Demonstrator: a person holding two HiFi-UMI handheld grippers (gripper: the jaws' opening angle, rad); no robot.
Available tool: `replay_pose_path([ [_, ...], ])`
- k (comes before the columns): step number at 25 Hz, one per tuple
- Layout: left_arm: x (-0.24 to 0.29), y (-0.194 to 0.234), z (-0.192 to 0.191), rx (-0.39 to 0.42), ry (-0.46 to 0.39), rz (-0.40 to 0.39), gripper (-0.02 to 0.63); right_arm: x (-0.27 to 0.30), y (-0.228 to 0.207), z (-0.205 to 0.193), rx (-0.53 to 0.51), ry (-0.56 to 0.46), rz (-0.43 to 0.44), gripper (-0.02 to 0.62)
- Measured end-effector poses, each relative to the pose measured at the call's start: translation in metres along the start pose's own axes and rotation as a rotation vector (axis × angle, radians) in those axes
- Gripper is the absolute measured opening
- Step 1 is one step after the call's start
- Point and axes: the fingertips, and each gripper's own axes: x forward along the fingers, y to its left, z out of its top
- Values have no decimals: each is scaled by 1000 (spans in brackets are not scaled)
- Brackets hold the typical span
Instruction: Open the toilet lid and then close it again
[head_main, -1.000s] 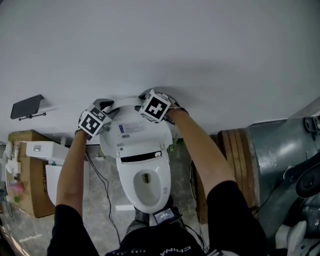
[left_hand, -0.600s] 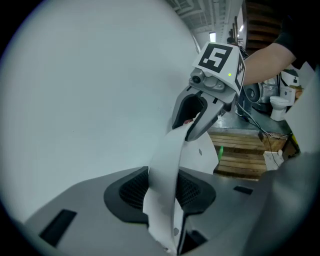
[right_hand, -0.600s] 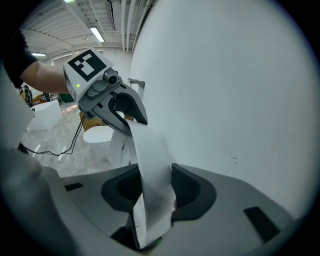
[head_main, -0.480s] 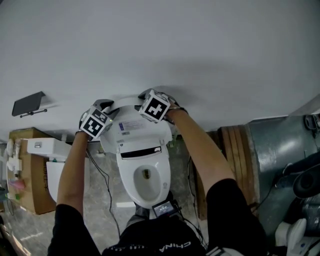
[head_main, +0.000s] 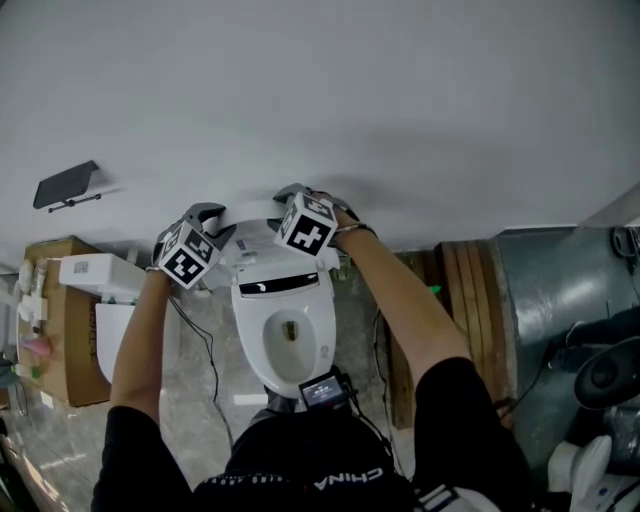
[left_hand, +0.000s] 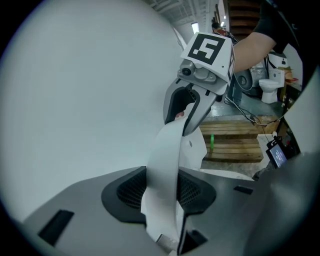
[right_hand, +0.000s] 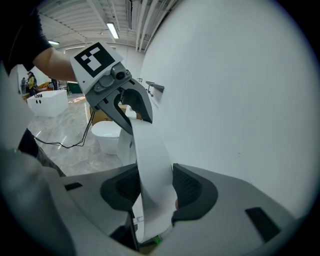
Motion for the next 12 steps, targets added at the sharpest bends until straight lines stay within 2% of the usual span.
replay_pose_path([
  [4, -22, -38, -1, 44, -12, 35, 140, -19, 38, -10, -52, -20, -18, 176],
  [12, -60, -131, -15, 127, -1, 128, 160, -54, 131, -39, -218, -30, -14, 195],
])
